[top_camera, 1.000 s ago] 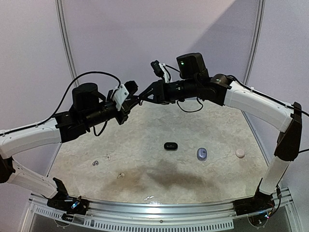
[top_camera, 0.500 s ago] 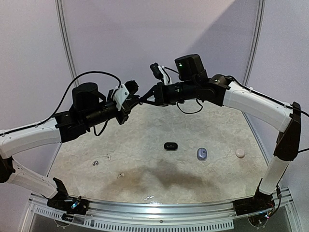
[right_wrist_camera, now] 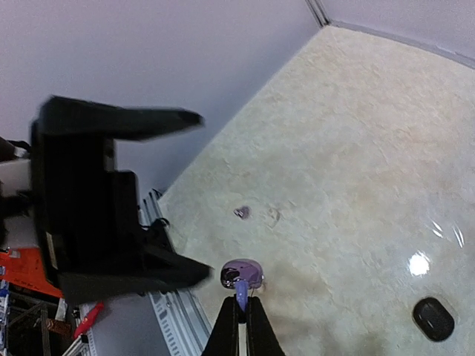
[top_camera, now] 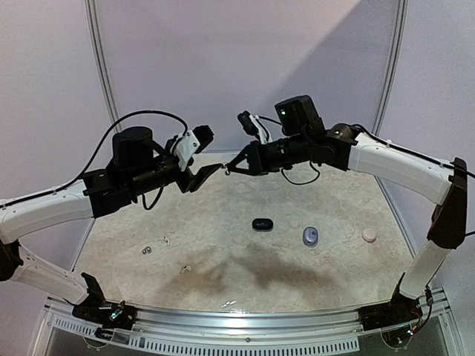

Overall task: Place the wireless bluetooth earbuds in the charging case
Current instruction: Pass from the left arm to the right, then move the charging case to the center of the board.

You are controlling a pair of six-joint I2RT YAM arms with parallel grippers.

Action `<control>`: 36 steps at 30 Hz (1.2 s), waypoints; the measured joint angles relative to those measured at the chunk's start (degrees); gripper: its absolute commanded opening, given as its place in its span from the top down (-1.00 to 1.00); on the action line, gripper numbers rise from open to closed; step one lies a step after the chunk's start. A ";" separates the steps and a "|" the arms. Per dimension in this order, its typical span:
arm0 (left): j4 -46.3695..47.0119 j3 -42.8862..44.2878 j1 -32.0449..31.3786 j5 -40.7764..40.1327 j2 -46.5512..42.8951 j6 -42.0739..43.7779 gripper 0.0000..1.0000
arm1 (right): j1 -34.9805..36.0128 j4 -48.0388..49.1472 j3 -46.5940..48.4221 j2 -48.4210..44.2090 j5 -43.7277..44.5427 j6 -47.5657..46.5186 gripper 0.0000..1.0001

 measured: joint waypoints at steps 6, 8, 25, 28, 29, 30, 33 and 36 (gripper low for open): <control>-7.65 0.31 -0.02 0.57 -2.03 -2.99 -0.38 | -3.45 -2.29 -14.51 -5.07 0.81 -3.45 1.00; -9.55 0.26 0.00 1.27 -2.64 -5.03 -0.38 | -3.76 -2.23 -19.17 -6.10 1.05 -5.16 1.00; -20.83 13.90 0.72 11.65 19.82 -29.05 -0.49 | -15.13 -13.49 -28.98 -13.11 18.80 -1.84 1.00; -27.78 31.41 -0.46 12.26 34.69 -32.61 -0.78 | -18.47 -14.75 -31.50 -14.23 22.62 0.96 1.00; -30.88 38.51 -1.16 12.24 39.80 -33.57 -0.94 | -19.50 -15.54 -32.72 -14.91 24.20 2.08 1.00; -32.98 44.17 -1.86 12.09 43.89 -34.01 -0.98 | -20.06 -16.17 -33.44 -15.37 25.24 2.86 1.00; -37.99 61.61 -5.14 11.50 56.02 -37.46 -0.98 | -22.16 -17.88 -35.89 -18.14 28.76 5.22 1.00; -40.83 68.06 -8.63 10.93 61.79 -40.59 -0.99 | -24.59 -19.21 -37.79 -21.40 31.06 6.82 1.00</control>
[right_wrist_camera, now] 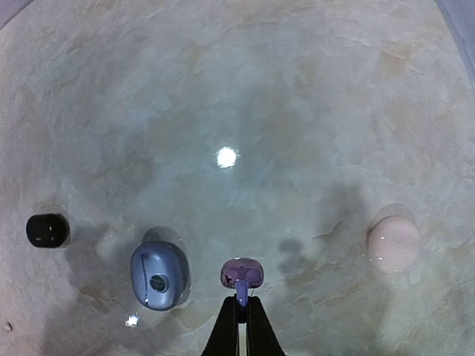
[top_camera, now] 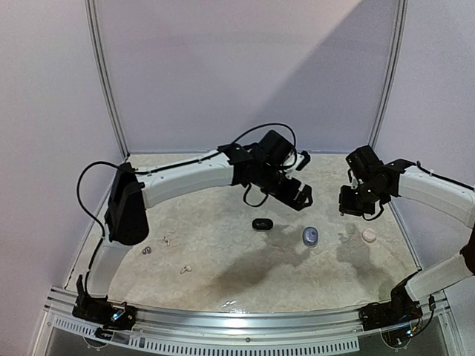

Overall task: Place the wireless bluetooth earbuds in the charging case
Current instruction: Move the charging case to the center of the board.

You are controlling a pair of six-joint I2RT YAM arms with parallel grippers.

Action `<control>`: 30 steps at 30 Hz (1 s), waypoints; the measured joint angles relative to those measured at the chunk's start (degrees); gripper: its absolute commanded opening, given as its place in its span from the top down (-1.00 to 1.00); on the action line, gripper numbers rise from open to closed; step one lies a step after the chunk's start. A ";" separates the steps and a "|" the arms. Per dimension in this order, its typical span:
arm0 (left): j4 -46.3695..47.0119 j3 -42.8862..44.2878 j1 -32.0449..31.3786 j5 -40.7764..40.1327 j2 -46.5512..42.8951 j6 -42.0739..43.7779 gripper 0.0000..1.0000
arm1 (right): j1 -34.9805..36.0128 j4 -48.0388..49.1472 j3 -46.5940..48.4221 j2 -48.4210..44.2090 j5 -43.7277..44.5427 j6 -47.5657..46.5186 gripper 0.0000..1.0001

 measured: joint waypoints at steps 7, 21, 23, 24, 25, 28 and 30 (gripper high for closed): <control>-1.57 11.28 -4.98 -2.43 11.96 -6.03 -0.99 | -3.28 -1.16 -2.10 -6.56 3.50 0.59 1.00; -0.07 14.21 -5.95 -11.47 21.81 -7.61 -0.99 | -3.28 -1.33 -6.27 -11.56 2.14 -1.07 1.00; 0.44 14.21 -6.12 -11.58 21.81 -7.52 -0.99 | -3.28 -1.16 -7.32 -12.20 1.75 -1.07 1.00; 0.72 14.21 -6.21 -11.61 21.81 -7.50 -0.96 | -3.28 -1.16 -7.65 -12.55 1.60 -1.07 1.00; 1.01 14.14 -6.34 -11.61 21.81 -7.45 -0.92 | -3.28 -1.16 -7.98 -12.98 1.46 -1.09 1.00; 1.27 13.03 -6.69 -11.76 21.77 -6.86 -0.78 | -3.28 -1.03 -8.26 -14.05 1.09 -1.09 1.00; 1.92 11.87 -6.91 -12.28 21.33 -6.12 -0.67 | -3.28 -0.72 -8.26 -14.36 0.85 -1.14 1.00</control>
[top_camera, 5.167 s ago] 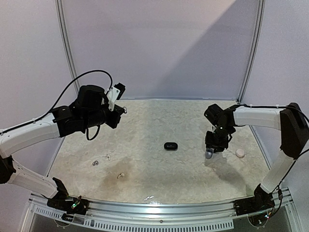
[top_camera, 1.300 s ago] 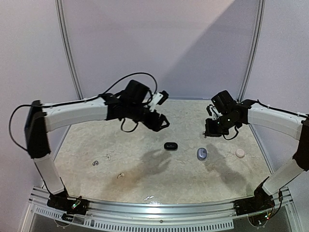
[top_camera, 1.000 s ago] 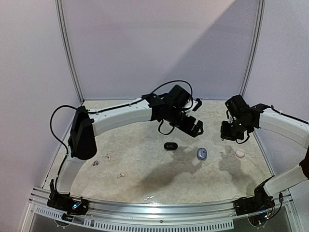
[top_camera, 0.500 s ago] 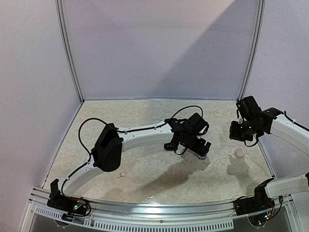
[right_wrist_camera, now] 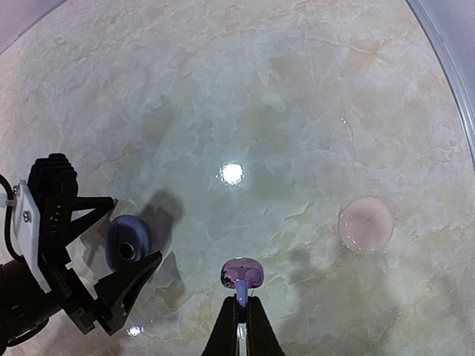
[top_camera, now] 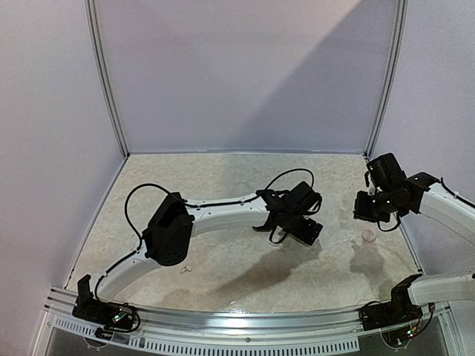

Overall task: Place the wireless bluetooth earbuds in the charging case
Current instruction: Move the charging case to the center of the board.

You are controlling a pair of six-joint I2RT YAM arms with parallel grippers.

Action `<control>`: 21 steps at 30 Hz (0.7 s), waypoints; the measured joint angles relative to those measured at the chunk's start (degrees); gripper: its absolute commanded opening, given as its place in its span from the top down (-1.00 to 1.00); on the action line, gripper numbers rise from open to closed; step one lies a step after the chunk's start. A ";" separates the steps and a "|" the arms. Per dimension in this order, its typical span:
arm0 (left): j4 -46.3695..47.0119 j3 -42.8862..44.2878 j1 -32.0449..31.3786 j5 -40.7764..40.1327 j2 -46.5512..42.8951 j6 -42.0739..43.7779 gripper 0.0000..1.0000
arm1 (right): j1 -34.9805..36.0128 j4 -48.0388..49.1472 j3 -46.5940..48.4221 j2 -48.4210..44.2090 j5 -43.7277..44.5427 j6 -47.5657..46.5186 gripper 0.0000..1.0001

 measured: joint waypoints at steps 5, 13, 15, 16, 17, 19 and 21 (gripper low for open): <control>0.92 -3.39 -0.09 -0.24 -1.73 2.32 -0.19 | 0.00 1.22 0.00 0.17 -1.01 -0.59 1.00; 2.27 -10.56 -0.28 1.66 -5.86 9.20 0.30 | 0.00 3.91 0.02 4.22 -8.50 -3.50 1.00; 4.39 -16.94 -0.33 2.89 -9.42 11.98 0.33 | 0.00 5.33 -0.48 4.61 -11.87 -4.57 1.00; 5.22 -20.31 -0.35 3.61 -11.39 13.51 0.34 | 0.00 6.08 -0.85 4.70 -13.35 -4.90 1.00; 6.21 -24.09 -0.35 4.52 -13.60 15.63 0.35 | 0.00 6.84 -1.42 4.90 -15.15 -5.27 1.00; 8.26 -32.13 -0.37 6.43 -18.40 20.37 0.37 | 0.00 8.52 -2.91 5.73 -19.19 -5.60 1.00; 10.08 -38.18 -0.46 7.98 -22.05 24.24 0.38 | 0.17 10.49 -4.66 7.17 -23.17 -5.49 1.00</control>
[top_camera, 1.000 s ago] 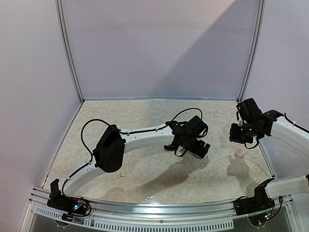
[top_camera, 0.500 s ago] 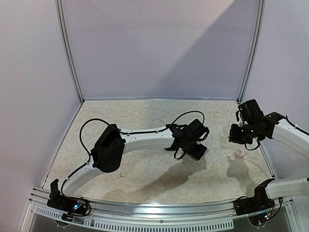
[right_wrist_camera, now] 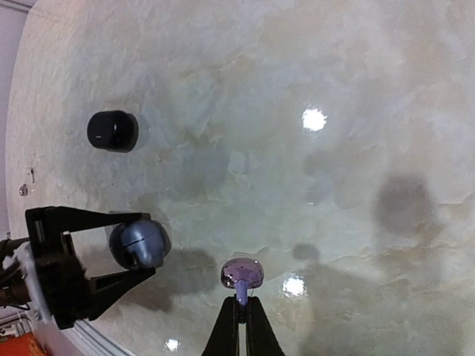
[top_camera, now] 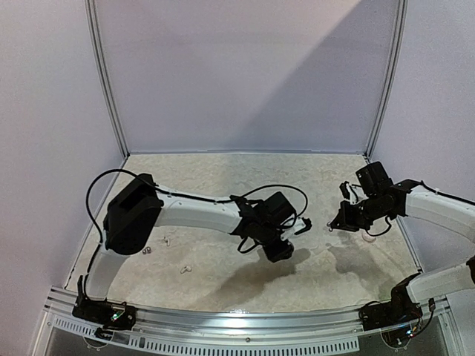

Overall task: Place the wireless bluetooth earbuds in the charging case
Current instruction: Move the charging case to the center of the board, then place the left earbud at the center of the board.

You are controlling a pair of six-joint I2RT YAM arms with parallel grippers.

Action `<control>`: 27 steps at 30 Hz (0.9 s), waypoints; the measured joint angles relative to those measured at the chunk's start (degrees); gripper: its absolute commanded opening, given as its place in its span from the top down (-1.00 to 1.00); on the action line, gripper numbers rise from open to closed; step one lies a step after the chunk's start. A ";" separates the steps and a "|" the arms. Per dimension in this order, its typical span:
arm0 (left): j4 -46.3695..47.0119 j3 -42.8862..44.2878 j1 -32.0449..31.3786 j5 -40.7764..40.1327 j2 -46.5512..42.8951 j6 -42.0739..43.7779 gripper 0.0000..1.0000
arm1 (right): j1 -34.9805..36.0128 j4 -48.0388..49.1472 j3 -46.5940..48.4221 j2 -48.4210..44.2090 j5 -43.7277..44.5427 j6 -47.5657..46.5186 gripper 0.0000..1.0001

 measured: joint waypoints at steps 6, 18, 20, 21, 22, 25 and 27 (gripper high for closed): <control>5.27 -22.36 -0.07 4.52 -14.25 13.25 0.39 | 6.73 6.71 -3.74 5.68 -3.74 3.13 1.00; 17.16 -42.16 1.07 3.65 -26.16 23.54 0.45 | 18.43 5.68 21.24 23.80 10.27 -3.96 1.00; 18.64 -45.44 1.18 3.41 -28.48 24.85 0.45 | 18.73 4.11 25.88 26.73 13.05 -4.83 1.00; 19.43 -46.97 1.18 3.21 -29.59 25.42 0.45 | 18.88 2.78 28.72 28.83 14.49 -4.68 1.00; 19.91 -48.02 1.18 3.02 -30.36 25.79 0.45 | 18.99 1.81 31.36 31.17 15.72 -4.28 1.00; 21.33 -50.53 1.18 2.19 -32.15 26.27 0.45 | 19.41 -0.57 36.09 36.96 19.37 -2.34 1.00; 22.01 -51.78 1.20 1.79 -33.05 26.32 0.45 | 20.04 -2.43 36.96 39.17 21.46 -1.20 1.00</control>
